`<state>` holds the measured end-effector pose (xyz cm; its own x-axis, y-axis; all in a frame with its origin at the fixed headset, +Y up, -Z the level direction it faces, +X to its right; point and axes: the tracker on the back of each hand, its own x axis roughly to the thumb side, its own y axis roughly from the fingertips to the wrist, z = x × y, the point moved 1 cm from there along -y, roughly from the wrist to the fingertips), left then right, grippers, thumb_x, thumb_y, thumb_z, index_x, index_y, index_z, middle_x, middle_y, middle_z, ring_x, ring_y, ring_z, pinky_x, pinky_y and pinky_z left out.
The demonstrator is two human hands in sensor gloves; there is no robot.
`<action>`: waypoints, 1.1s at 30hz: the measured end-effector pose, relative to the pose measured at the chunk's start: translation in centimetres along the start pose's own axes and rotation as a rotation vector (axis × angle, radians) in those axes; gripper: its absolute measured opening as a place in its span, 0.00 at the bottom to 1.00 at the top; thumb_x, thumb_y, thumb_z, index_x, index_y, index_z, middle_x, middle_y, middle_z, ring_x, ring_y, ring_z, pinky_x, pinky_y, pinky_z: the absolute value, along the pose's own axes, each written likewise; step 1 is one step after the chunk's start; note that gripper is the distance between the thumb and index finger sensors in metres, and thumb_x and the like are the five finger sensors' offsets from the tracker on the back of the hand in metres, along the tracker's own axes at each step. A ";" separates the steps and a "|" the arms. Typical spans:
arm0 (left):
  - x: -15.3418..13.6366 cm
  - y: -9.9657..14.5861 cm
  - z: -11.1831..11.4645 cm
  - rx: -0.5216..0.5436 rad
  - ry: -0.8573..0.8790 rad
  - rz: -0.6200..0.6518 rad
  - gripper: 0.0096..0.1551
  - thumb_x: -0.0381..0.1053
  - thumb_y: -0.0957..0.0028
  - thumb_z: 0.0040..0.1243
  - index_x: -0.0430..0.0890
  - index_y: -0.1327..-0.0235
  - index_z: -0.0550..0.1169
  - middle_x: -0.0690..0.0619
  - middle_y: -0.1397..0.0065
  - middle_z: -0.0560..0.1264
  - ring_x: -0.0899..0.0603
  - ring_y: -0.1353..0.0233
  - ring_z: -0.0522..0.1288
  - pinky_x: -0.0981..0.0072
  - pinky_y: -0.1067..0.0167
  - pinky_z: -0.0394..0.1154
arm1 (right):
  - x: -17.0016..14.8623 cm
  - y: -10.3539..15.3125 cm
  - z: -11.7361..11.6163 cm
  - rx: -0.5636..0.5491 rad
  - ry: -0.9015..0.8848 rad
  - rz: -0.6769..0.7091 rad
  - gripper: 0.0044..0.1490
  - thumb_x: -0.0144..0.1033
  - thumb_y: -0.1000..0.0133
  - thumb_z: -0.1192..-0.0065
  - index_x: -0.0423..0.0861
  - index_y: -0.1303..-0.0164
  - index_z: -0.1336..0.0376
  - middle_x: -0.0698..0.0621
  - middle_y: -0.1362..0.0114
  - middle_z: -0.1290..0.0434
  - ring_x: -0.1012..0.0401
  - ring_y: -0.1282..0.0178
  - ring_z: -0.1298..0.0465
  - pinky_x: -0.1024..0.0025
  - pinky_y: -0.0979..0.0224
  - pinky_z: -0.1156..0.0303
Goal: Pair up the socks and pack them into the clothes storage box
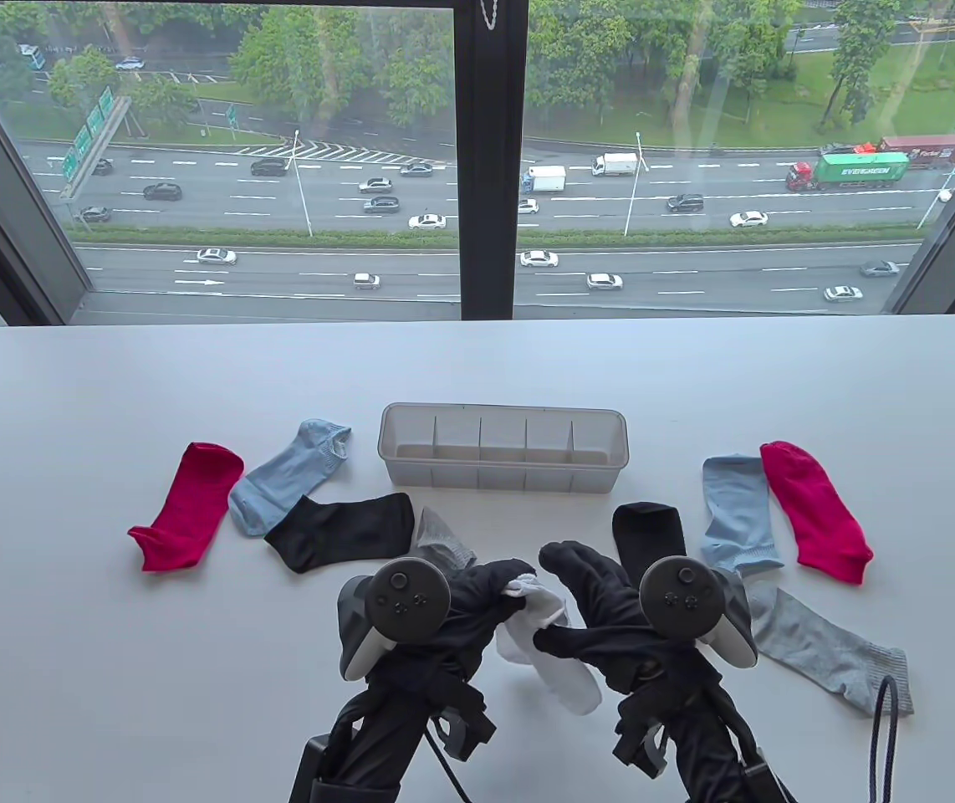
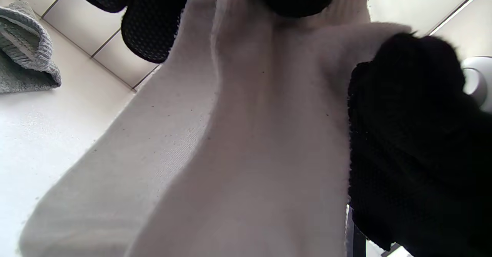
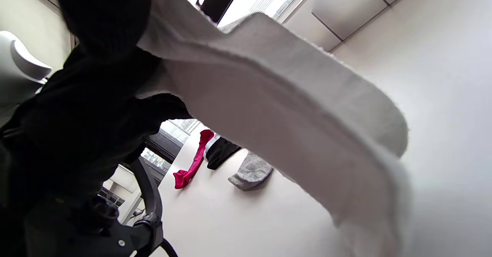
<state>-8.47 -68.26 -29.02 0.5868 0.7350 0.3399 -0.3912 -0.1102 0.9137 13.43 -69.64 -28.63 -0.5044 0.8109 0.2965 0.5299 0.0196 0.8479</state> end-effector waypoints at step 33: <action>0.5 -0.2 0.1 -0.032 0.009 0.064 0.23 0.46 0.45 0.59 0.41 0.39 0.75 0.36 0.38 0.81 0.31 0.43 0.82 0.32 0.36 0.70 | -0.2 0.0 0.1 -0.188 0.105 -0.079 0.36 0.51 0.41 0.40 0.54 0.23 0.46 0.38 0.12 0.48 0.34 0.16 0.50 0.34 0.20 0.49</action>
<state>-8.02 -67.92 -29.00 0.5537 0.7330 0.3951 -0.4505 -0.1354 0.8824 13.65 -69.75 -28.71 -0.6129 0.7457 0.2613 0.3541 -0.0365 0.9345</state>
